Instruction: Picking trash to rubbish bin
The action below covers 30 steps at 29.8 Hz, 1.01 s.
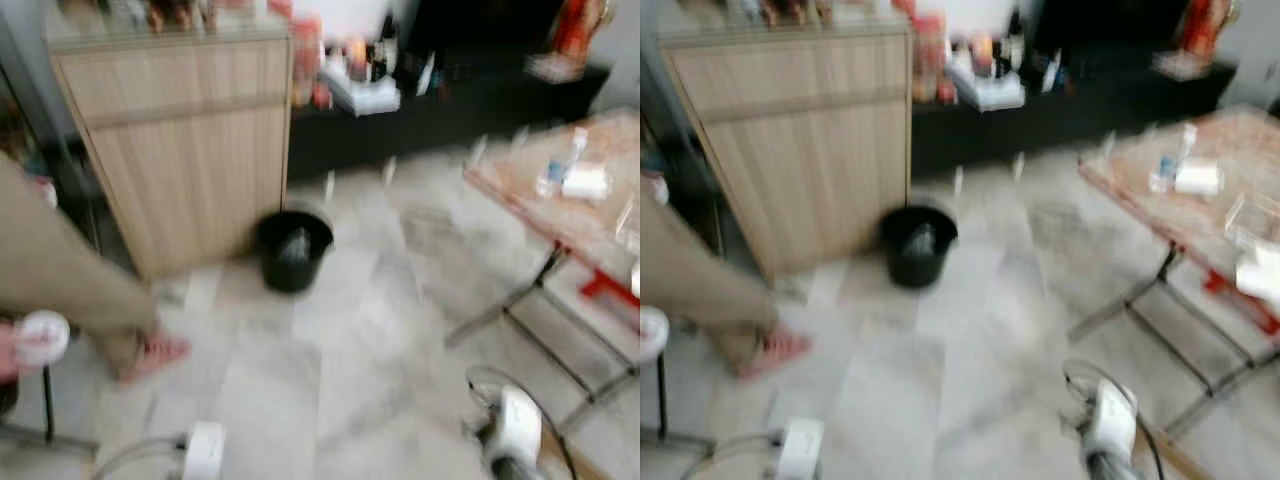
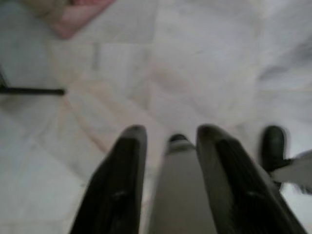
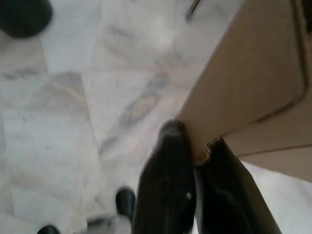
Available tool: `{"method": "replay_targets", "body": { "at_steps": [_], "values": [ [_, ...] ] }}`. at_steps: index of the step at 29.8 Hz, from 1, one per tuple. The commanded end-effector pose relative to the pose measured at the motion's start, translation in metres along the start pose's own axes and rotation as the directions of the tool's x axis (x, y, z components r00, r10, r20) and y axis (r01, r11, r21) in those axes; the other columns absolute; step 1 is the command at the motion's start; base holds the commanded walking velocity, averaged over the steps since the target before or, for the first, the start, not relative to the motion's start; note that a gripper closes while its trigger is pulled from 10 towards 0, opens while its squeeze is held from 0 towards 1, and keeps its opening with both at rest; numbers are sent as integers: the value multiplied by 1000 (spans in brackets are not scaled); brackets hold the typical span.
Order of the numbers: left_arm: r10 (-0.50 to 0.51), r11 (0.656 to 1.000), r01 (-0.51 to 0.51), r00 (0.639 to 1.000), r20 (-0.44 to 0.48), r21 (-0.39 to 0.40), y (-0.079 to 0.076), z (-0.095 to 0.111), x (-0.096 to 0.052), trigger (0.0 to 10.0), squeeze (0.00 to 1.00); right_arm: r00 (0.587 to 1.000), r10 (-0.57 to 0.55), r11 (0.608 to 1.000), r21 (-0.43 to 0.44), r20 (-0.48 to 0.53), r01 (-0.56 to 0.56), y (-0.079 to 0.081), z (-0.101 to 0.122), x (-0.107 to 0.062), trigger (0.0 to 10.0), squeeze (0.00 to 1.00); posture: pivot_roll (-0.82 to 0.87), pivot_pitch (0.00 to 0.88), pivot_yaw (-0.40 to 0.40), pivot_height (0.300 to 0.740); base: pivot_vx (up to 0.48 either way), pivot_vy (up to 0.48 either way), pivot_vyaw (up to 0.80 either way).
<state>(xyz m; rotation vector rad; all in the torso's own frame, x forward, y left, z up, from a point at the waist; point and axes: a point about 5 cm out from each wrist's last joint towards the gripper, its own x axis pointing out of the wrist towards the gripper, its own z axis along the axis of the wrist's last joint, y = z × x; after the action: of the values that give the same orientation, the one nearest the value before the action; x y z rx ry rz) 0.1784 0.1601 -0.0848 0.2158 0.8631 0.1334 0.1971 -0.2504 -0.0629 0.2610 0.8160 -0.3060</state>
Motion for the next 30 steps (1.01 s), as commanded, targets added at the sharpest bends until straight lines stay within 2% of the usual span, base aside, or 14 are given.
{"method": "replay_targets", "body": {
  "at_steps": [1, 30],
  "values": [
    [17, 1000, -16, 999, -45, 7, 7, -11, -1, 10000, 0, 999, 12, 1000, 4, 30, -12, 6, 10, 2, 10000, 0, 54, 122, -163, 728, 337, 0, 0],
    [11, 1000, -12, 998, -57, -5, 6, -14, -2, 10000, 0, 1000, -14, 1000, 20, 18, 13, 4, 5, 2, 10000, 0, 50, 145, -167, 728, 336, 0, 0]
  ]
}}
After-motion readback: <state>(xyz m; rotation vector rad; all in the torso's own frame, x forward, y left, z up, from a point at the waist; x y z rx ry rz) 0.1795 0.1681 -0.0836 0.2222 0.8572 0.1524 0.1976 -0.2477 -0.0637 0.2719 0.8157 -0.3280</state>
